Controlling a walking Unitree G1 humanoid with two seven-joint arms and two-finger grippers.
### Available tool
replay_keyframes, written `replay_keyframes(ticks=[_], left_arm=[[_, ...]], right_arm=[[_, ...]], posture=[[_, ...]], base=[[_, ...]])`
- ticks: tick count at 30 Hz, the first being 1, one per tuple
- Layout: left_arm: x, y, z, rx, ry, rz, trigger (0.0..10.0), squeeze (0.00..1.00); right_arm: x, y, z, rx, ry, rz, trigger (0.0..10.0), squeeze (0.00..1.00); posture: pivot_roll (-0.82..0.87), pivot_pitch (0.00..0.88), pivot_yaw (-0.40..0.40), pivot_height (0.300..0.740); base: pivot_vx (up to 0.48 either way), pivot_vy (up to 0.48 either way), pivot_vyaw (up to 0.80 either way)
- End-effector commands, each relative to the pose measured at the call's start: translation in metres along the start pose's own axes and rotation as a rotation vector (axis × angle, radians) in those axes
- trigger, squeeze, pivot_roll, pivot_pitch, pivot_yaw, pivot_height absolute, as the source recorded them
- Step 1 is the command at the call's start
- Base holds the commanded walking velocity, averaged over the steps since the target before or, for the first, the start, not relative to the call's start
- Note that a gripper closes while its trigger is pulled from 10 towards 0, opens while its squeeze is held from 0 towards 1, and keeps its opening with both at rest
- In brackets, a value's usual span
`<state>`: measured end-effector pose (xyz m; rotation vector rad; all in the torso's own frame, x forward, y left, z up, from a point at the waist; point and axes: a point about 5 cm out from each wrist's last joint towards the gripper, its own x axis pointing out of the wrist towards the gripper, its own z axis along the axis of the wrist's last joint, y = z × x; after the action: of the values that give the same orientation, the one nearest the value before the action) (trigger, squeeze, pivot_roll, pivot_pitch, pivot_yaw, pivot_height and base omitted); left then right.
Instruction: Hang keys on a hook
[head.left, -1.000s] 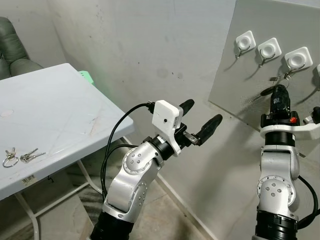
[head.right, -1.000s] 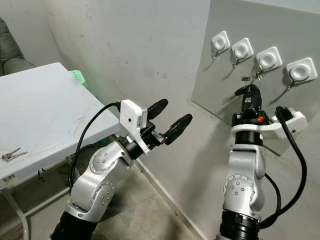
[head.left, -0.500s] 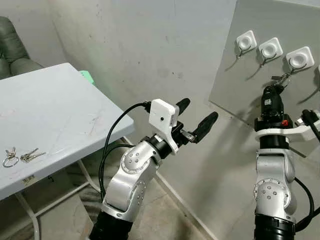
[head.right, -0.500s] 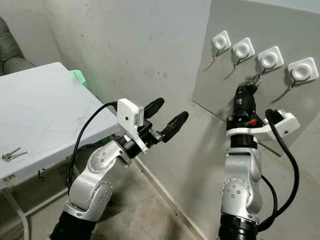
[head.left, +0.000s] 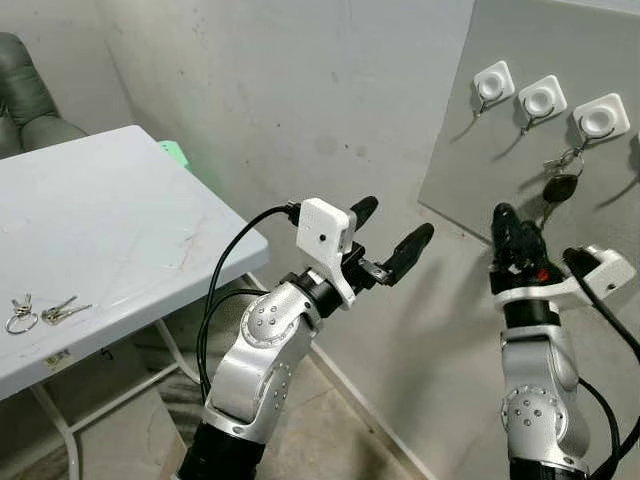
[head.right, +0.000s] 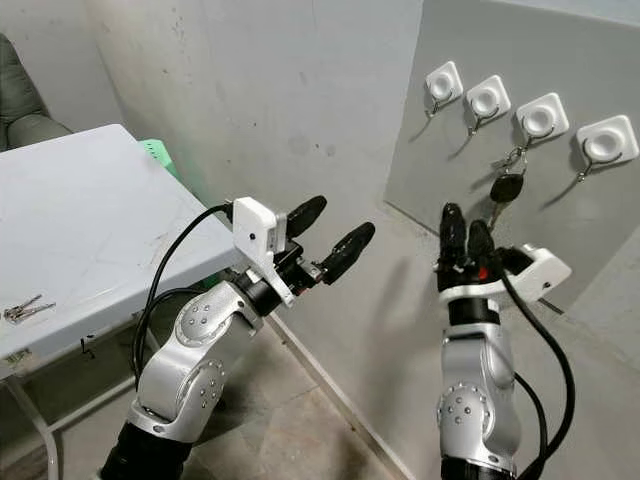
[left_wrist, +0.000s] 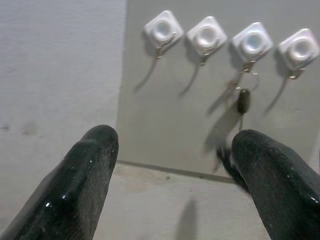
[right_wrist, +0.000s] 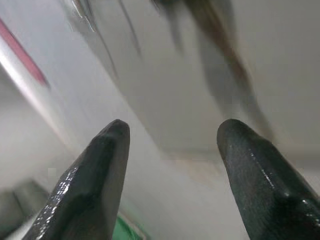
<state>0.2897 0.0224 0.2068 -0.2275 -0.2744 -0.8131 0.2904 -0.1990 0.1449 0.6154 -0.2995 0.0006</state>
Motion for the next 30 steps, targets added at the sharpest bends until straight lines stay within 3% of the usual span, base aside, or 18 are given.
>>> replay_keyframes(ticks=[1, 11, 12, 14, 18, 25, 30], left_arm=[[-0.002, 0.004, -0.003, -0.005, 0.004, 0.032, 10.0, 0.0], [-0.027, 0.037, -0.038, -0.048, 0.087, 0.221, 10.0, 0.0], [-0.036, 0.048, -0.048, -0.059, 0.115, 0.289, 10.0, 0.0], [-0.045, 0.056, -0.057, -0.085, 0.141, 0.347, 10.0, 0.0], [-0.067, 0.073, -0.078, -0.087, 0.204, 0.465, 10.0, 0.0], [-0.087, 0.085, -0.096, -0.08, 0.259, 0.554, 10.0, 0.0], [-0.089, 0.092, -0.097, -0.073, 0.233, 0.575, 10.0, 0.0]], right_arm=[[-0.003, -0.001, -0.008, -0.017, 0.03, 0.006, 10.0, 0.0], [-0.024, -0.02, -0.04, -0.108, 0.16, -0.058, 10.0, 0.0], [-0.028, -0.021, -0.044, -0.158, 0.182, -0.057, 10.0, 0.0], [-0.031, -0.023, -0.048, -0.206, 0.208, -0.058, 10.0, 0.0], [-0.037, -0.026, -0.059, -0.392, 0.267, -0.017, 10.0, 0.0], [-0.043, -0.031, -0.069, -0.487, 0.304, -0.005, 10.0, 0.0], [-0.042, -0.029, -0.071, -0.514, 0.283, 0.005, 10.0, 0.0]], posture=[[-0.05, 0.0, -0.012, 0.74], [-0.06, 0.0, -0.013, 0.74], [-0.06, 0.0, -0.015, 0.74], [-0.05, 0.0, -0.017, 0.74], [-0.05, 0.0, -0.018, 0.74], [-0.05, 0.0, -0.021, 0.74], [-0.05, 0.0, -0.02, 0.74]], base=[[0.0, 0.0, 0.0], [0.0, 0.0, 0.0], [0.0, 0.0, 0.0], [0.0, 0.0, 0.0], [0.0, 0.0, 0.0], [0.0, 0.0, 0.0], [0.0, 0.0, 0.0]])
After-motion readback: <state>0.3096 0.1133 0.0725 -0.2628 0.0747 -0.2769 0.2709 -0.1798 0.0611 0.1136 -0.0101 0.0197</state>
